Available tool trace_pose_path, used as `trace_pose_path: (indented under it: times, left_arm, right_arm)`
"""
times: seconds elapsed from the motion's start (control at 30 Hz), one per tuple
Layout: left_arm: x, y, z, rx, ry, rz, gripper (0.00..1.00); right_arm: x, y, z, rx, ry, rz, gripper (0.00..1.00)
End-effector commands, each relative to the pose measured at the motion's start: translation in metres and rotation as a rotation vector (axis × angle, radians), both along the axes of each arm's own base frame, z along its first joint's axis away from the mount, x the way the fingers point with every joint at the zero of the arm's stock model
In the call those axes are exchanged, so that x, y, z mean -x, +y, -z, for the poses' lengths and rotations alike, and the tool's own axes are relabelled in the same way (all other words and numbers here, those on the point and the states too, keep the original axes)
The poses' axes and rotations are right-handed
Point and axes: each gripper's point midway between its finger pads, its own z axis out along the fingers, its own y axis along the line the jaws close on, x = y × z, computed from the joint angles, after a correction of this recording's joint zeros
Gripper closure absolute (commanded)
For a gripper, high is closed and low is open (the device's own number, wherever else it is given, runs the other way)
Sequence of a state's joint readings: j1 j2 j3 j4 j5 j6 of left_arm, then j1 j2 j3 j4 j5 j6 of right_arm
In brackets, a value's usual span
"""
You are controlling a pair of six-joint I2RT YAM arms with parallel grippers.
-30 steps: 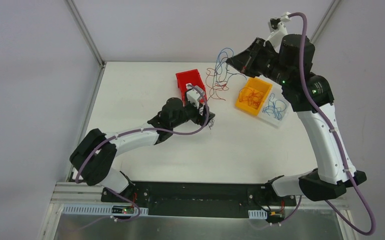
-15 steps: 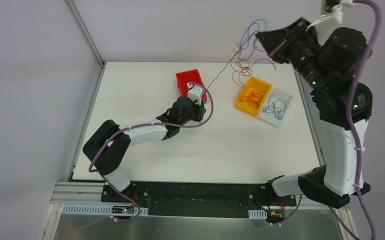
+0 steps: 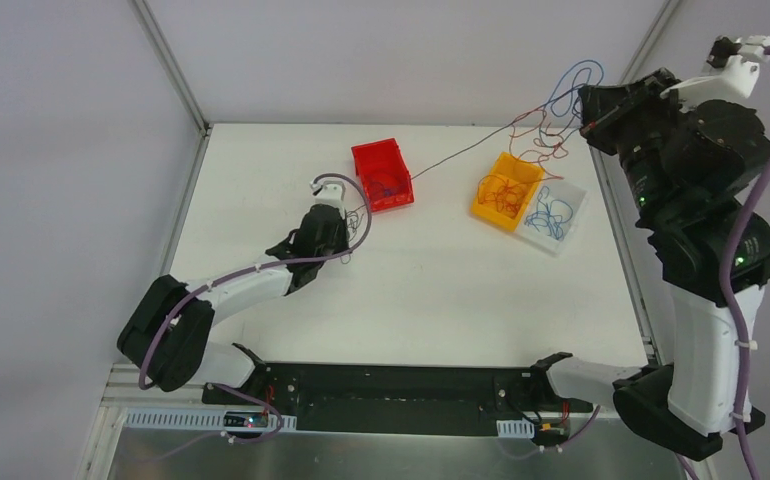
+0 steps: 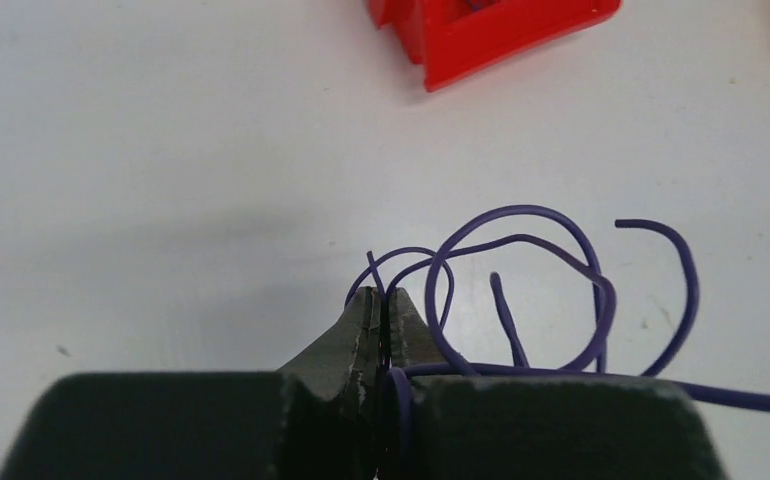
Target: Untangle the cables
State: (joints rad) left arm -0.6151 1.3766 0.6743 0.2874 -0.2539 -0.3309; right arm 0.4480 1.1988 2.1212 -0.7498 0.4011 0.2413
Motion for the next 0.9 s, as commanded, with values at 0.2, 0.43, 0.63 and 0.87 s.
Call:
trace_pose_path:
  times: [0.2,0.43,0.63,0.87]
  left_arm:
    - [0.016,0.089,0.036,0.053,0.168,-0.334,1.00]
    - [0.016,0.089,0.019,0.086,0.155,-0.275,0.94]
    - [0.014,0.073,0.000,0.084,0.155,-0.157,0.90]
    - [0.030,0.028,-0.032,0.131,0.158,0.104,0.85]
  right_arm:
    - [-0.001,-0.064,0.015,0.084,0.030,0.346,1.00]
    - [-0.001,-0.057,0.064,0.132,0.126,0.306,1.00]
    - [-0.015,0.014,0.169,0.142,0.368,-0.036,0.97]
    - [-0.004,0.106,0.284,0.166,0.613,-0.518,0.48]
